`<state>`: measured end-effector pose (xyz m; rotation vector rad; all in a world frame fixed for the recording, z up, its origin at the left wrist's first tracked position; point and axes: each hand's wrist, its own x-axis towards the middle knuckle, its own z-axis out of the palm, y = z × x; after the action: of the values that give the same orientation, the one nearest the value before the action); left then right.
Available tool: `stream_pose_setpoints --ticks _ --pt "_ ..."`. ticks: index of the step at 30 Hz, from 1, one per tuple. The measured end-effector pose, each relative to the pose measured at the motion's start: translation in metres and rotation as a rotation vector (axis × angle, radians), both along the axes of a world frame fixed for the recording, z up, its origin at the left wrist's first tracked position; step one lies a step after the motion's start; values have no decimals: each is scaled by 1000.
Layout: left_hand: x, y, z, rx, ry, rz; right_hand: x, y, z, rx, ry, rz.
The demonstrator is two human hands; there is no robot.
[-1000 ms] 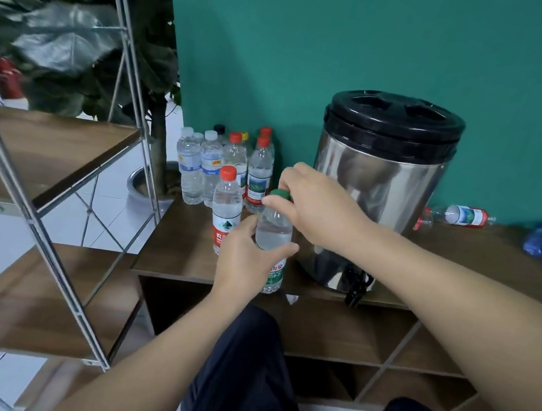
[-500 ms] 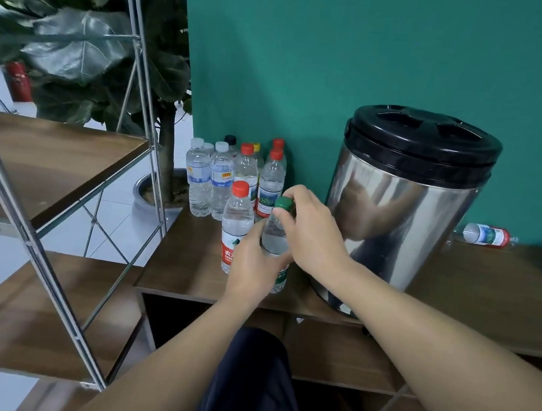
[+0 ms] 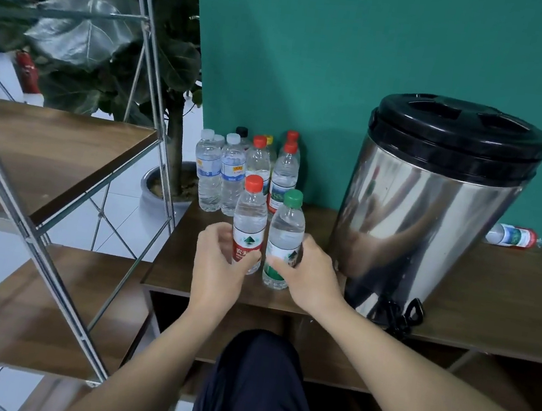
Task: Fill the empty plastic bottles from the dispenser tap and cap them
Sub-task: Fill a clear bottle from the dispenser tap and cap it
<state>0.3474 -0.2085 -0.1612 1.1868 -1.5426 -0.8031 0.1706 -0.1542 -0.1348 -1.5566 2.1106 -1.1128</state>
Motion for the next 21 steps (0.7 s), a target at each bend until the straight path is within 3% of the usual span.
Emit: stream_pose_setpoints --ticks 5,17,21 --pt "-5 -27 -17 13 -111 -104 1 -23 -12 -21 -55 6" --pt "14 -82 -29 -53 32 -8 31 -102 -15 -37 13 47" --pt "23 -113 -43 -85 -28 75 46 -132 -14 -13 55 41"
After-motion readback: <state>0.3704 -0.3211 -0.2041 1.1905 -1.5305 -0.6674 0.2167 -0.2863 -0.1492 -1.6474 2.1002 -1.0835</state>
